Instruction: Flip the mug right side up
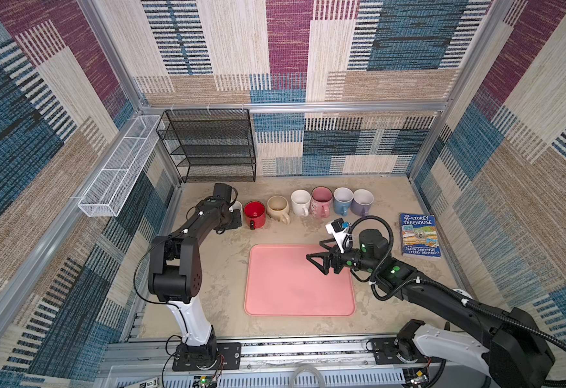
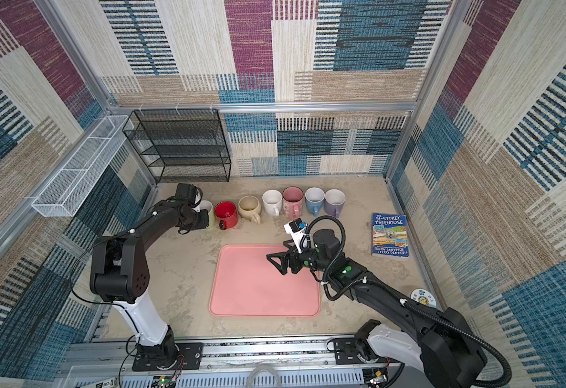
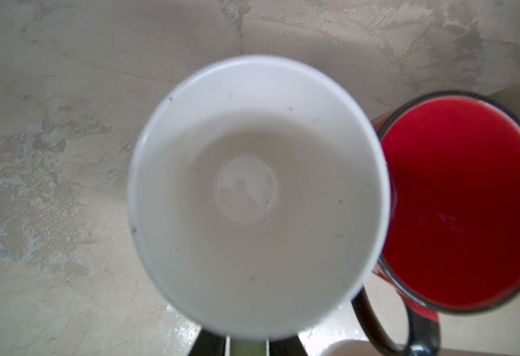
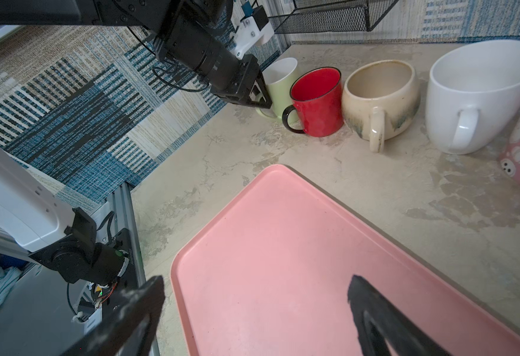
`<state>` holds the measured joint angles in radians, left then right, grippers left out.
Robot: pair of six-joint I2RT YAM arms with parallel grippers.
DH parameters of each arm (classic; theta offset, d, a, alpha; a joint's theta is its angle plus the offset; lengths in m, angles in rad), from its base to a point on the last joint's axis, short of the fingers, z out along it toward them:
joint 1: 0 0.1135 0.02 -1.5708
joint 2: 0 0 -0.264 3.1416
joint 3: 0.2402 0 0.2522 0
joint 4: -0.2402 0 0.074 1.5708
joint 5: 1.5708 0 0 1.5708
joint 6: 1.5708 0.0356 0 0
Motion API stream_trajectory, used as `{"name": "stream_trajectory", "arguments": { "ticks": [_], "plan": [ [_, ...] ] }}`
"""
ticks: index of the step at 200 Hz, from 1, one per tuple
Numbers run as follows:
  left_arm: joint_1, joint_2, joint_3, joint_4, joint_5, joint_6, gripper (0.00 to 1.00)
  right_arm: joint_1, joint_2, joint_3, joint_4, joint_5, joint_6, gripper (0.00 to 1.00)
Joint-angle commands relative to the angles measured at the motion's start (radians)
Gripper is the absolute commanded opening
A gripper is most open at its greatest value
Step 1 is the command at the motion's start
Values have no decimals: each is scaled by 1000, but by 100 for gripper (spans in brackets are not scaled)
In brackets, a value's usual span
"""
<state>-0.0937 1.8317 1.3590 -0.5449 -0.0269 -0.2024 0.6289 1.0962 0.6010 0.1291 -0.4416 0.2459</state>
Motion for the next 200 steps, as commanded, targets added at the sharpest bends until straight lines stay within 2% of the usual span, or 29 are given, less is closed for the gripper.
{"name": "stream_trajectory", "arguments": {
  "ticks": [1,33,85,141,176,200],
  "plan": [
    [1,-13,-1,17,6,31,29,2,-8,2,2,14,-9,95],
    [2,-38,-10,17,16,32,31,2,-15,4,-8,32,-10,95],
    [1,-148,-49,36,15,19,42,1,-54,20,-16,191,-21,97],
    [1,-382,-182,89,-19,-10,52,0,-102,0,6,626,-29,100],
    [2,-579,-360,176,-69,-55,55,-1,-102,-61,83,926,-53,100],
    [1,-717,-534,351,-80,2,56,-3,-71,-102,167,1066,-98,100]
  ]
}}
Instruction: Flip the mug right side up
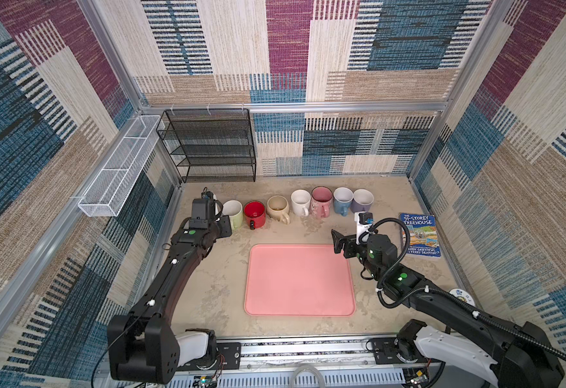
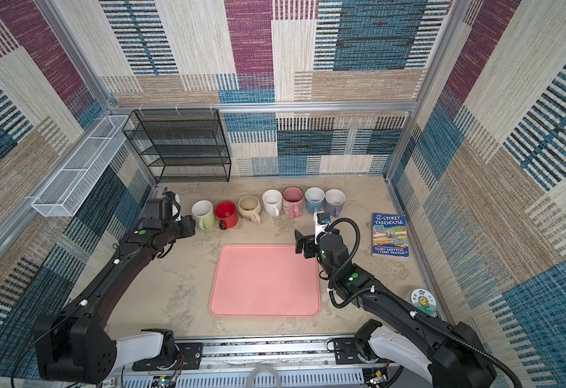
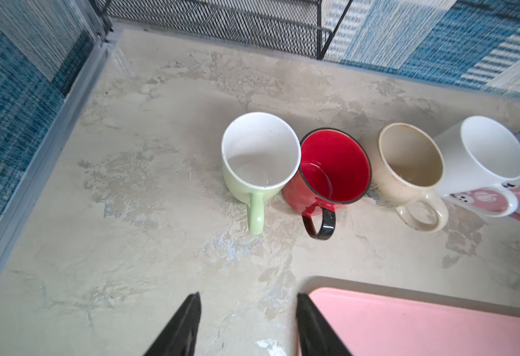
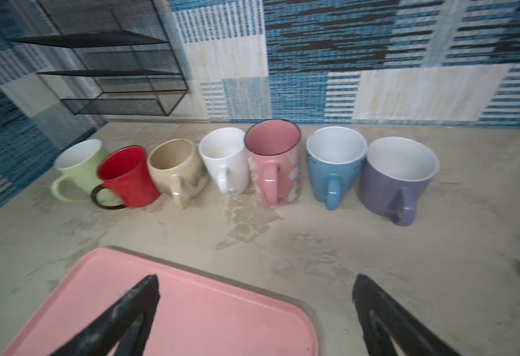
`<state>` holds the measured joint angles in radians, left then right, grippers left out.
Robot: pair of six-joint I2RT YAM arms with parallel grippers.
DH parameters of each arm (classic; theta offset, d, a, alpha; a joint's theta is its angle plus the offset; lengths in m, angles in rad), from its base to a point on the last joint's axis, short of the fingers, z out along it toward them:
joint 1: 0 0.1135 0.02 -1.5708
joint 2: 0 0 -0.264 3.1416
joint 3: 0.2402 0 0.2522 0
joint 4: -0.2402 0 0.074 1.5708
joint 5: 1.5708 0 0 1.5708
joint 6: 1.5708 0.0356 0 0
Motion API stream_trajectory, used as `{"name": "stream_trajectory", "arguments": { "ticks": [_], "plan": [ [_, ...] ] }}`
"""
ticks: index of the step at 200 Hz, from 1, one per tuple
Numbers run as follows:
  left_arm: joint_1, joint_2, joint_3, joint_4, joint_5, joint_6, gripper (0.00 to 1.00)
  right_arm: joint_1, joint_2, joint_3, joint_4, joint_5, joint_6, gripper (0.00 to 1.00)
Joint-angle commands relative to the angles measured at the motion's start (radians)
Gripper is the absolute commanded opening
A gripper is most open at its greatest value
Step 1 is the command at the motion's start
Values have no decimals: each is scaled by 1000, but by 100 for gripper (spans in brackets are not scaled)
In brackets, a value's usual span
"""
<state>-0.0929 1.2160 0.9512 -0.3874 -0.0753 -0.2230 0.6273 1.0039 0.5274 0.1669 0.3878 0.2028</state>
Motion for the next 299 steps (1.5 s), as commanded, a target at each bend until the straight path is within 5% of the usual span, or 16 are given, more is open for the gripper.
{"name": "stream_trajectory", "arguments": {
  "ticks": [1,11,28,32,118,168,236,299],
  "plan": [
    [1,-107,-134,205,-33,25,56,-1,23,-30,134,240,-58,100],
    [0,-164,-211,287,-62,47,60,-3,40,-53,185,273,-94,100],
    [1,-213,-295,373,-124,66,97,-6,78,-87,266,318,-152,100],
    [1,-216,-305,384,-128,76,99,-8,89,-93,284,328,-166,100],
    [12,41,-356,622,-128,239,99,-265,219,-173,481,358,-130,100],
    [65,173,-402,812,4,257,98,-360,295,-241,651,325,-34,100],
    [139,279,-445,1020,115,223,95,-394,493,-238,1008,288,-273,100],
    [137,320,-543,1237,127,226,96,-439,498,-491,1469,34,-315,100]
  ]
}}
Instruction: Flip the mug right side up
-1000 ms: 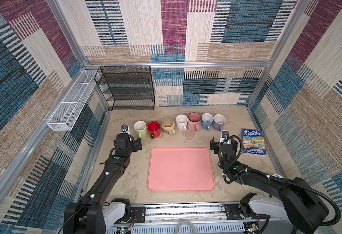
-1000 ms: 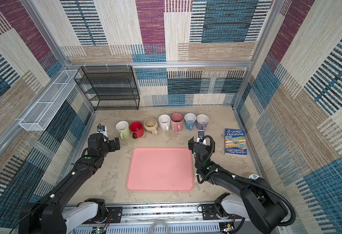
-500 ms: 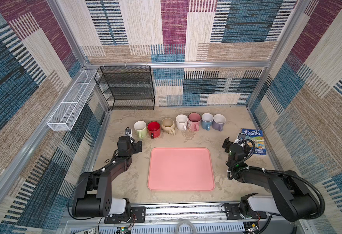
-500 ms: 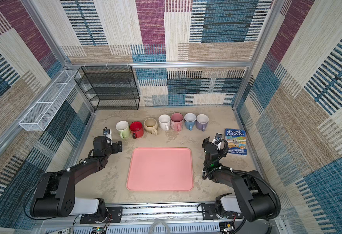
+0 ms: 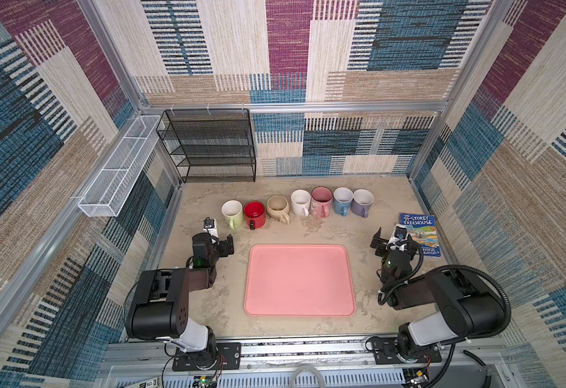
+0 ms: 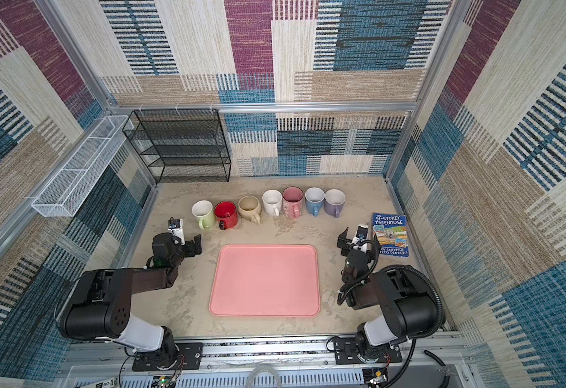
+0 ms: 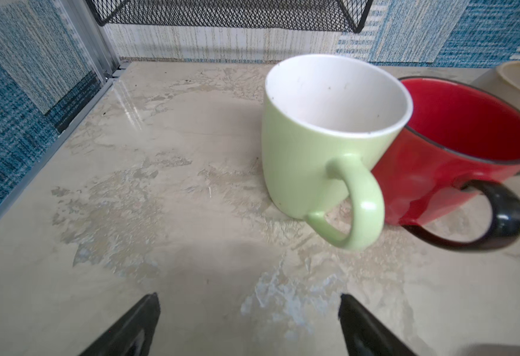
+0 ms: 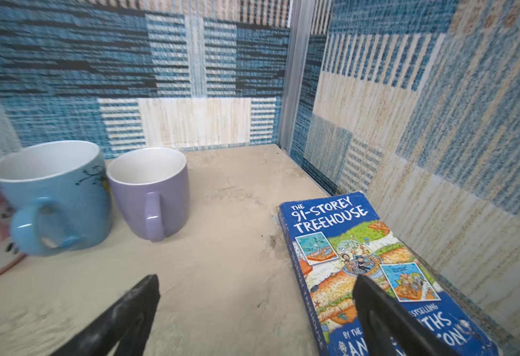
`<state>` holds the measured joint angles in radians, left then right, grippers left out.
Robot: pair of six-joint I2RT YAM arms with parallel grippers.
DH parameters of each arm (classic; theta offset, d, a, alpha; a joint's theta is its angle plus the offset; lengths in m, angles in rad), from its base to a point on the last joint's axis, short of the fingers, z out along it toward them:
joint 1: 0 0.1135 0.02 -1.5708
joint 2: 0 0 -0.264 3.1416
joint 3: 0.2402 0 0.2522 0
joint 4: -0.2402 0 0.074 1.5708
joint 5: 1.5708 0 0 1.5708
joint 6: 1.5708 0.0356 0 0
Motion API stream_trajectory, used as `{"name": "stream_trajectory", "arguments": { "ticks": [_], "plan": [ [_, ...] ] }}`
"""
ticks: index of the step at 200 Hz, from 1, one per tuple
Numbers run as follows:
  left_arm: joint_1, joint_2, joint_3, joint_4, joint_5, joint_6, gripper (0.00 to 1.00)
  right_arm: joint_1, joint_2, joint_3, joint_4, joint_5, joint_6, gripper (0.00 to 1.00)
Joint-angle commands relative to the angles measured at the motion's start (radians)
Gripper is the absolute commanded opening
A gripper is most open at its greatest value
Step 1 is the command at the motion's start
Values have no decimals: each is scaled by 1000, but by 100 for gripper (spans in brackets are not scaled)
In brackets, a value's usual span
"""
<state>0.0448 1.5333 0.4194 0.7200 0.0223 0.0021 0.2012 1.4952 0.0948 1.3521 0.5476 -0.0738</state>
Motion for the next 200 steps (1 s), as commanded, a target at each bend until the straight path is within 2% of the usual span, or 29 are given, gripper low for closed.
{"name": "stream_trajectory", "arguments": {
  "ticks": [1,28,41,52,61,74,81,90,200],
  "plan": [
    [0,3,-11,129,31,2,96,-14,6,-59,283,-131,-38,100],
    [6,15,35,50,73,12,99,-103,1,-39,191,-324,18,100],
    [7,14,36,49,75,11,99,-116,86,-4,245,-324,18,100],
    [7,16,35,55,76,10,99,-128,27,60,20,-364,36,100],
    [7,16,35,53,76,10,99,-153,64,88,34,-383,51,100],
    [7,14,34,53,76,10,99,-198,36,116,-82,-463,80,100],
    [7,14,33,55,76,10,99,-200,51,109,-39,-463,76,100],
    [8,13,33,55,76,10,99,-201,35,113,-77,-466,77,100],
    [7,10,27,64,73,10,99,-199,37,106,-54,-466,74,100]
  ]
}}
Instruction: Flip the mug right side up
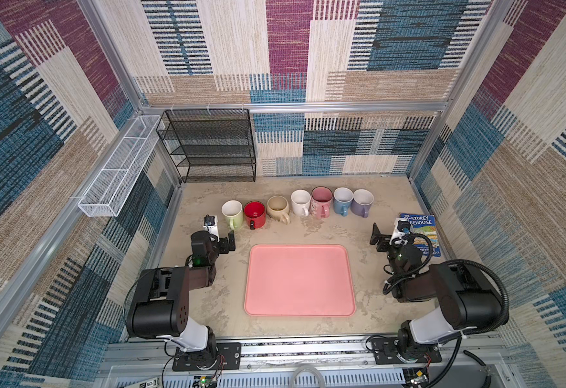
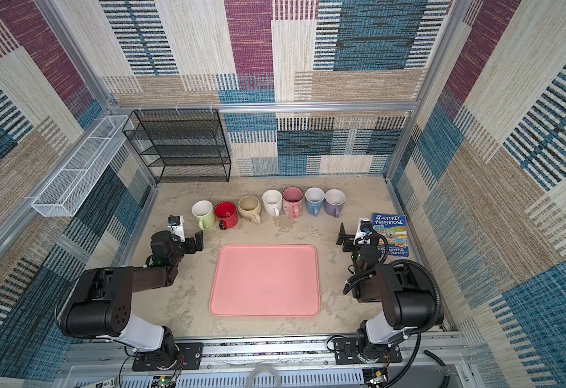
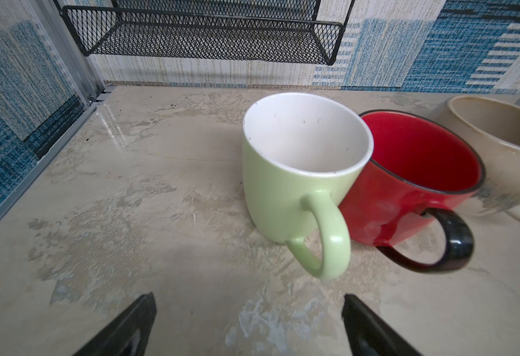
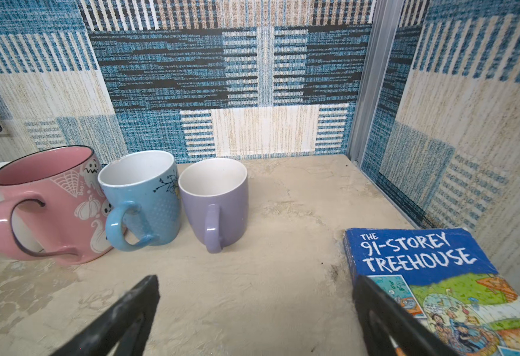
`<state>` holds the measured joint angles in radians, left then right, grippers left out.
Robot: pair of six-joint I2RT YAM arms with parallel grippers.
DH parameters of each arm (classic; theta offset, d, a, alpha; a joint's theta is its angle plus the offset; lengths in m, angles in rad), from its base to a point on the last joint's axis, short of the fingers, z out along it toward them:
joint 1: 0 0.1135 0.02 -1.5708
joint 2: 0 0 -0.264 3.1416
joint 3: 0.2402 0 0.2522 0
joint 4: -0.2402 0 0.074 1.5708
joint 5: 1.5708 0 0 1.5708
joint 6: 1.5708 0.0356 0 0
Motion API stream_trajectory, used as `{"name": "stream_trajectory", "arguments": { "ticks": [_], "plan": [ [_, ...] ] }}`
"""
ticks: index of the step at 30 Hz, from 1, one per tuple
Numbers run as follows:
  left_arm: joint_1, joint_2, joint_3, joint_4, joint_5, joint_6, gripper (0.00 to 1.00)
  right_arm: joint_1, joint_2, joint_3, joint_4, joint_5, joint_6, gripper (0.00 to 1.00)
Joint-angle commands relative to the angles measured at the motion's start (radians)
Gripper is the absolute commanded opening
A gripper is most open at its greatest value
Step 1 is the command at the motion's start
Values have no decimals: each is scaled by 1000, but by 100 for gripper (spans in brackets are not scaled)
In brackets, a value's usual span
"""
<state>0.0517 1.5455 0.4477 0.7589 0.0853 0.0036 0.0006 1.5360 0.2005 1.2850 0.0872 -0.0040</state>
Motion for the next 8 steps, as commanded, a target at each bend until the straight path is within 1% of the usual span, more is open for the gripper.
{"name": "stream_trajectory", "arguments": {
  "ticks": [1,3,5,8],
  "plan": [
    [0,-2,-1,25,10,9,99,1,-4,0,13,-7,4,100],
    [0,-3,-2,25,10,9,99,2,-2,5,7,-8,3,100],
    [0,-3,-1,25,10,9,99,1,3,18,-13,-67,-17,100],
    [0,-1,-1,25,9,9,99,1,-2,9,-1,-66,-17,100]
  ]
}}
